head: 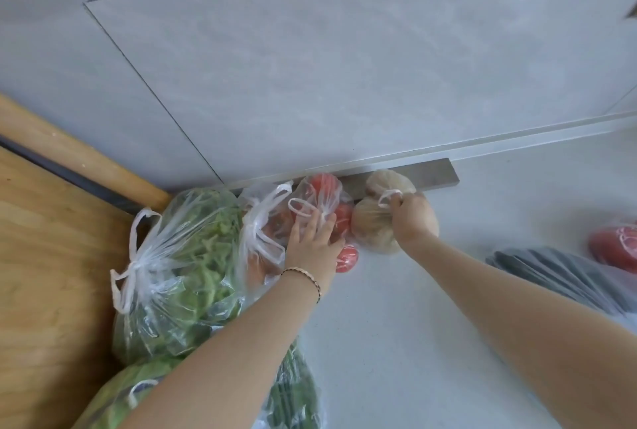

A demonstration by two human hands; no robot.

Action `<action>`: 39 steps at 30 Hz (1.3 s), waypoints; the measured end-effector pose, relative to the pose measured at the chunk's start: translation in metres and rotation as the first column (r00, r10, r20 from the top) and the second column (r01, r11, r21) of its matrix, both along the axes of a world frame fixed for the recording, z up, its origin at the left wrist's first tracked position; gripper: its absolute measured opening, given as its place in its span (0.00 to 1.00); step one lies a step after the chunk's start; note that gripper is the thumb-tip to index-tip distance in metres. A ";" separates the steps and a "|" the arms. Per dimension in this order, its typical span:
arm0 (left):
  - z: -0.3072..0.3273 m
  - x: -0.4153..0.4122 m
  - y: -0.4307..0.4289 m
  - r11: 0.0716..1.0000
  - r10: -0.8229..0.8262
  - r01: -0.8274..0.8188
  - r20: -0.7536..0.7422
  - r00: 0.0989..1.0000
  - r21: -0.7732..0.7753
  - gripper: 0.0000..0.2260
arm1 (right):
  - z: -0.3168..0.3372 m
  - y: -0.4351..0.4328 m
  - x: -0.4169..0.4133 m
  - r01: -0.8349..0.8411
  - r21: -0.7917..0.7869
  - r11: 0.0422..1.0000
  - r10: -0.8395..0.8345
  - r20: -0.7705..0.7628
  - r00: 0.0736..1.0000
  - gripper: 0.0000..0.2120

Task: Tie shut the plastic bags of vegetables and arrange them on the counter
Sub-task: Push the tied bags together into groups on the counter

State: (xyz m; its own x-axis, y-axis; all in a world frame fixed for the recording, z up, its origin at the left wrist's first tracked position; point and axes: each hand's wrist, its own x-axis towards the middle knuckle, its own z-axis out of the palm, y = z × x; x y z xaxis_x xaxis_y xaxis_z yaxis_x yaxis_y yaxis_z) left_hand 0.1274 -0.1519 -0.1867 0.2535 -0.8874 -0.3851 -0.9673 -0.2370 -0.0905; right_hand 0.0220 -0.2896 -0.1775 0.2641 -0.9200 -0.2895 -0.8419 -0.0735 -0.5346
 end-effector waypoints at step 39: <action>0.028 -0.123 0.194 0.874 0.423 -0.458 0.207 0.882 0.166 0.33 | 0.040 0.048 -0.310 -0.111 0.083 0.990 0.123 -0.157 0.980 0.07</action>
